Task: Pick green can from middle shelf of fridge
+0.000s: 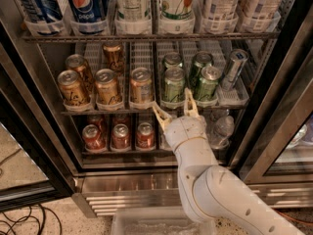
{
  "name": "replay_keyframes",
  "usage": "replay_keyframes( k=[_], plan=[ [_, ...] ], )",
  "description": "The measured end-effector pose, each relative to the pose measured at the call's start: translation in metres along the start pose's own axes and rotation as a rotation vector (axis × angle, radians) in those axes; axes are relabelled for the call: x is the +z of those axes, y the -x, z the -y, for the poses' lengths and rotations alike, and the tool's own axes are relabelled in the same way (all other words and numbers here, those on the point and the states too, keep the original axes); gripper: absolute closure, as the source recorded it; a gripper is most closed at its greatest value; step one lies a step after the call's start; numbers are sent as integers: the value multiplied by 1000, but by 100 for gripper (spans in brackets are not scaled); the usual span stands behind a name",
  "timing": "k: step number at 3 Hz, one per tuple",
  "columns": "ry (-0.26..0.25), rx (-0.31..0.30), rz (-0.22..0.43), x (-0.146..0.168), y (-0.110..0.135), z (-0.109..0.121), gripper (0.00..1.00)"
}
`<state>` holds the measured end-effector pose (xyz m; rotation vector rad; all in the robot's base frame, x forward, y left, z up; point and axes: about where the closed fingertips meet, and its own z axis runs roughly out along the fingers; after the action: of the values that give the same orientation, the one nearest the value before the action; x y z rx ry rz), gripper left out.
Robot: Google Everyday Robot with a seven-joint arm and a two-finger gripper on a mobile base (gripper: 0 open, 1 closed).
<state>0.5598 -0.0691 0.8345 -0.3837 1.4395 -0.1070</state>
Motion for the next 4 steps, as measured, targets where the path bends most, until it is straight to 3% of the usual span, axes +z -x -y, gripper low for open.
replay_keyframes(
  k=[3,4],
  plan=[
    [-93,24,8,32,-6,13,38],
    [-98,26,7,42,-9,12,37]
  ],
)
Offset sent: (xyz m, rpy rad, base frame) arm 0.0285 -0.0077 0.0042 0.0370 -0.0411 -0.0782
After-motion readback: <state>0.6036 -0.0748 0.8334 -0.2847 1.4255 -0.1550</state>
